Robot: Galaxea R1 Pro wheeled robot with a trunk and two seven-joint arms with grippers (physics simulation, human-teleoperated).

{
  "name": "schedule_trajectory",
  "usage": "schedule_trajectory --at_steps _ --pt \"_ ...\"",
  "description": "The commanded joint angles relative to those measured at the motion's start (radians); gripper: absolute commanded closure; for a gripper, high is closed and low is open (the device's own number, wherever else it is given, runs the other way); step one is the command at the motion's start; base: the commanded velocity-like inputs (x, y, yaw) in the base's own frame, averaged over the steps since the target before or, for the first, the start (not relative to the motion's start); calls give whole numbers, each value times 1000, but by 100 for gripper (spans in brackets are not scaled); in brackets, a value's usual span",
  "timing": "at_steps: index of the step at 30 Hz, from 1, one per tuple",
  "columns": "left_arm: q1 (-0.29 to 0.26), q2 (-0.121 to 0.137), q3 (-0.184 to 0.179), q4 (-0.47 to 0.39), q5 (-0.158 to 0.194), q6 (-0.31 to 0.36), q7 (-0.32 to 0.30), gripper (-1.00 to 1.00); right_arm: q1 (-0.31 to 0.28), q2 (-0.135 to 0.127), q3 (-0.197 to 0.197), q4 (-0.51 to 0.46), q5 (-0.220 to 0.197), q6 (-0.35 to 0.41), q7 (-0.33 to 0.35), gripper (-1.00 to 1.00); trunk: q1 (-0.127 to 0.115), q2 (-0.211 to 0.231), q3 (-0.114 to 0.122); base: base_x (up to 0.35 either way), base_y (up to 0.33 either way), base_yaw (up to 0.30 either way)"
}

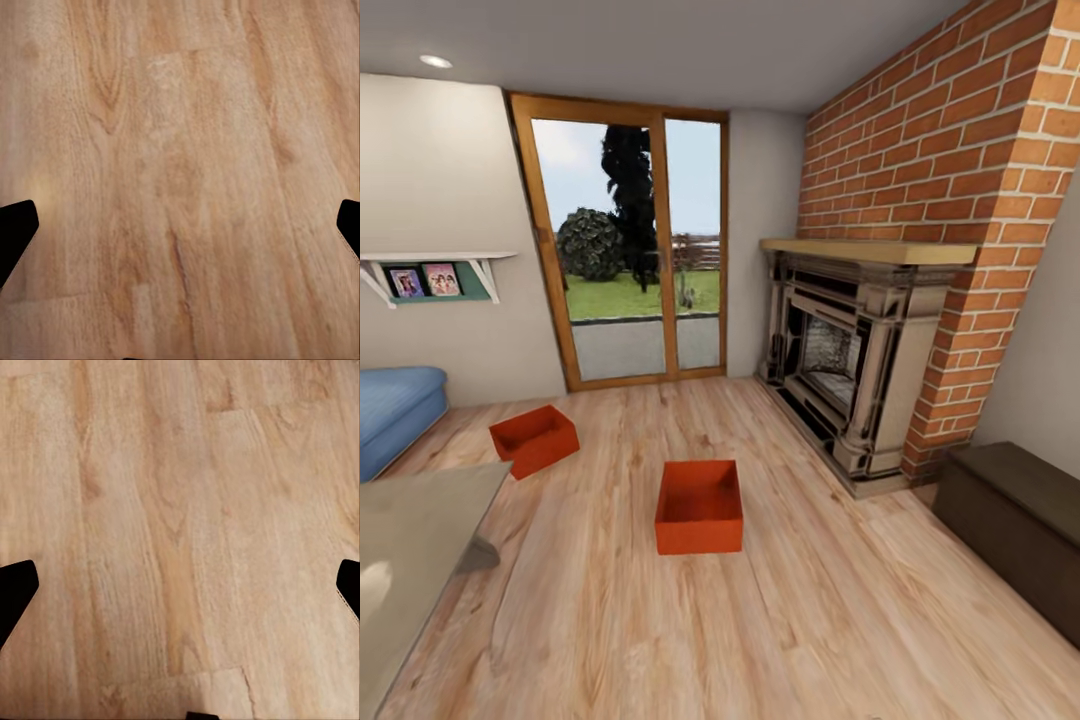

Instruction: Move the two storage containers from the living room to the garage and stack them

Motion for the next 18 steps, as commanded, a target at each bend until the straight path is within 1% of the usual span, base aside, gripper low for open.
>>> schedule_trajectory --at_steps 1,18 --pt "-1 -1 5 1 0 -3 0 -100 0 0 1 -1 3 2 0 -100 1 -1 -1 346 0 39" --pt "-1 -1 5 1 0 -3 0 -100 0 0 1 -1 3 1 0 -100 1 -1 -1 346 0 6"
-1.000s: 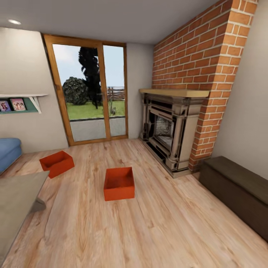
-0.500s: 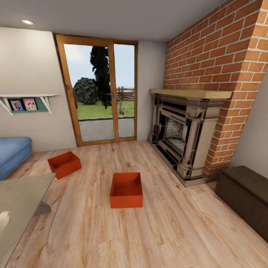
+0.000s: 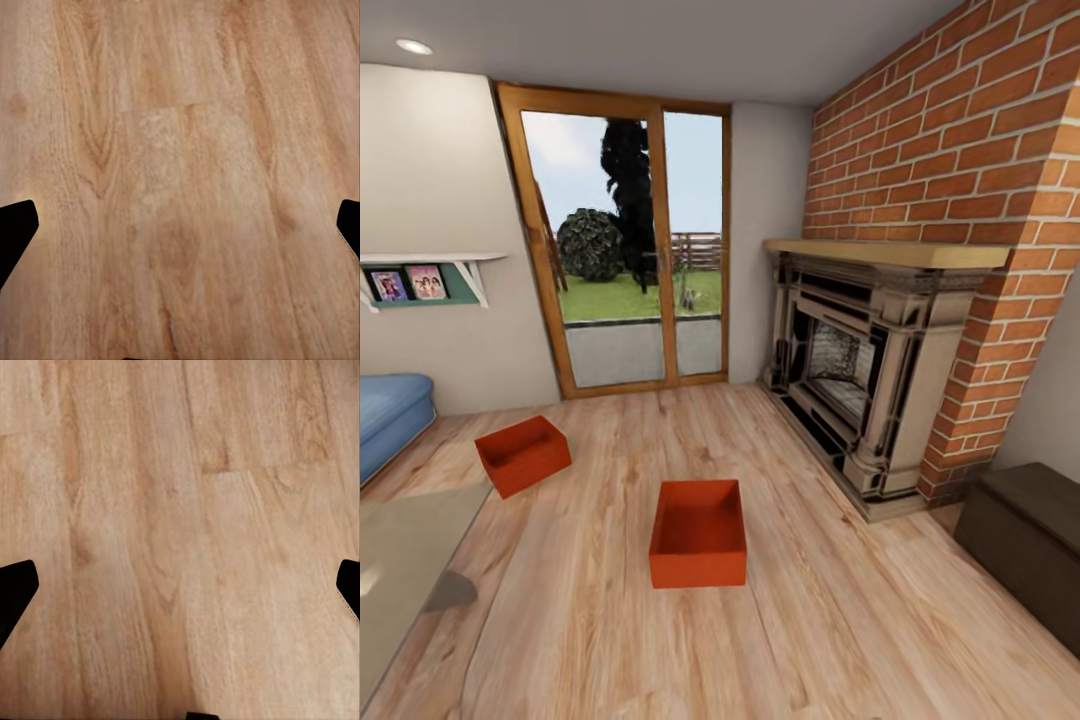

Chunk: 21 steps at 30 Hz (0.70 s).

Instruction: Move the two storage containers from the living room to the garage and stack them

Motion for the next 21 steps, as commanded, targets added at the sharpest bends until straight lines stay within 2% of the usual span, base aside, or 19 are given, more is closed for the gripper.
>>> schedule_trajectory --at_steps 1,21 --pt "-1 -1 5 1 0 -3 0 -100 0 0 1 -1 3 2 0 -100 1 -1 -1 346 0 0" --pt "-1 -1 6 1 0 -3 0 -100 0 0 1 -1 3 2 0 -100 1 -1 -1 346 0 0"
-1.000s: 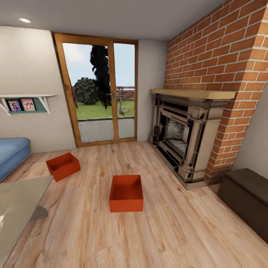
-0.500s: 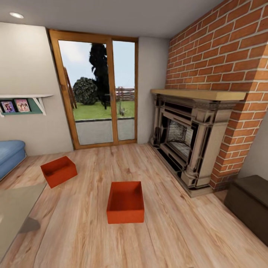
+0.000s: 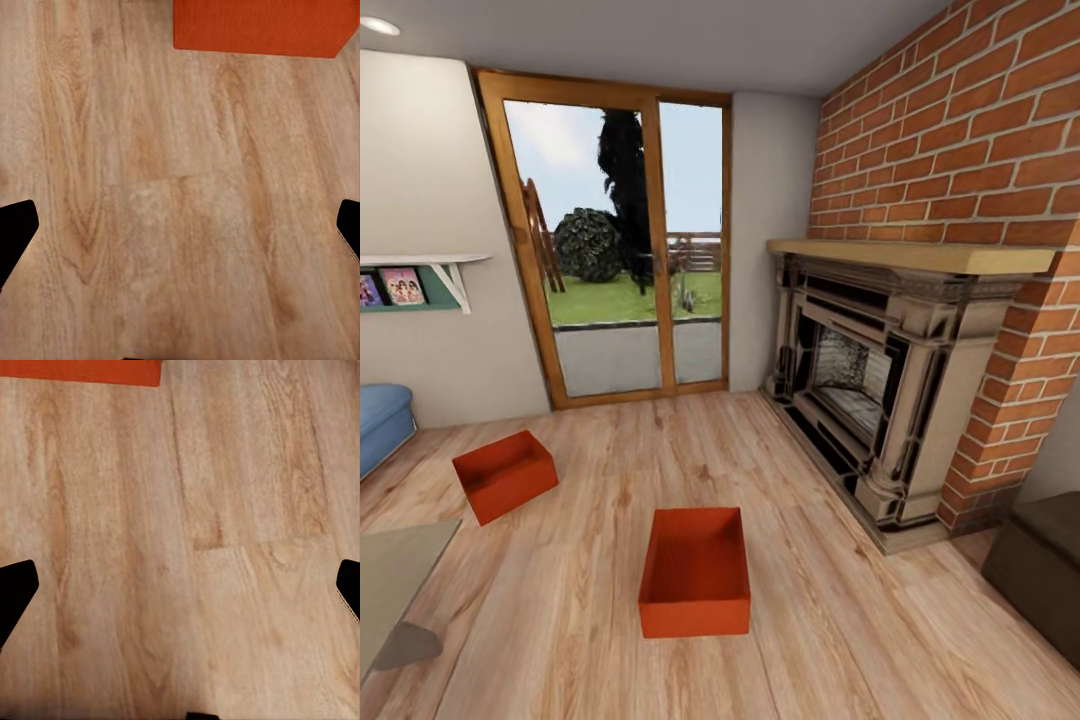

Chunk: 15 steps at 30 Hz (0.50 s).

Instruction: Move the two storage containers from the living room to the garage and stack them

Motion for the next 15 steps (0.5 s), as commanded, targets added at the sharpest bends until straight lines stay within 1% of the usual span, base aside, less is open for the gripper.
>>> schedule_trajectory --at_steps 1,15 --pt "-1 -1 5 1 0 -3 -1 -100 0 0 1 -1 3 2 0 -100 1 -1 -1 346 0 0" --pt "-1 1 5 1 1 -3 -1 -100 0 0 2 -1 3 2 -1 -100 1 -1 -1 346 0 0"
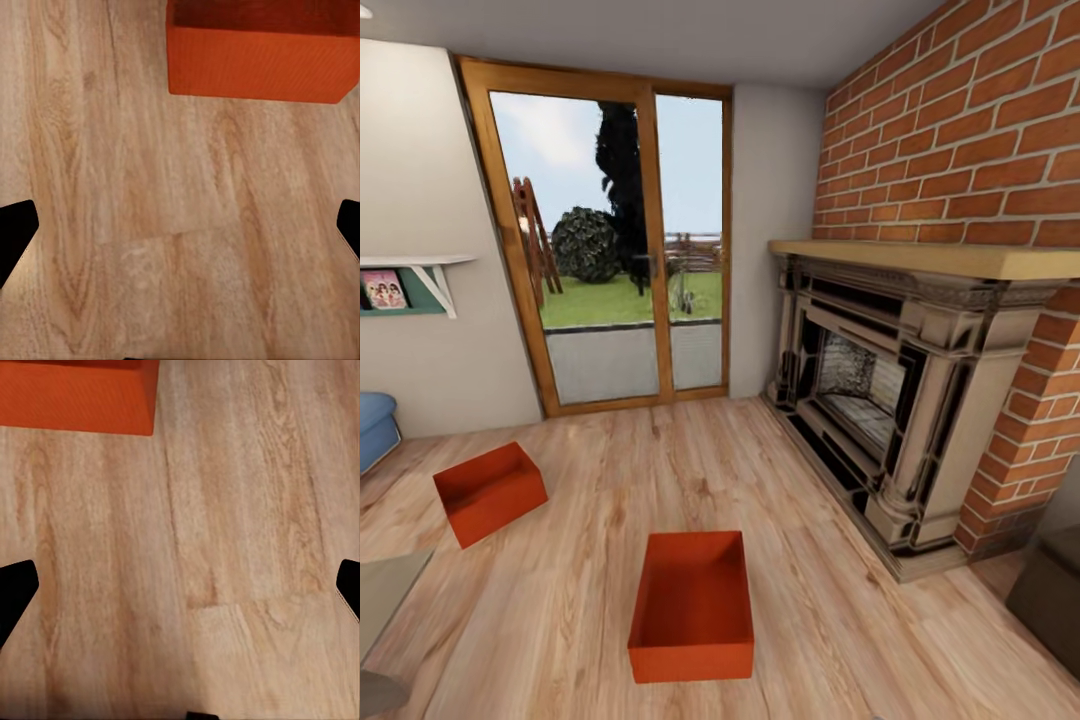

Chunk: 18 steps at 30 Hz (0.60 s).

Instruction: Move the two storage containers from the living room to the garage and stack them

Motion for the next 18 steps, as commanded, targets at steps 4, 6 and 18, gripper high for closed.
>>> schedule_trajectory --at_steps 4,6,18 --pt "-1 -1 5 1 1 -3 -1 -100 0 0 2 -1 3 2 0 -100 1 -1 -1 346 1 0" --pt "-1 0 5 1 1 -3 -1 -100 0 0 2 -1 3 2 0 -100 1 -1 -1 346 22 0" --pt "-1 1 5 1 1 -3 -1 -100 0 0 3 0 4 2 -1 -100 1 -1 -1 338 101 90"
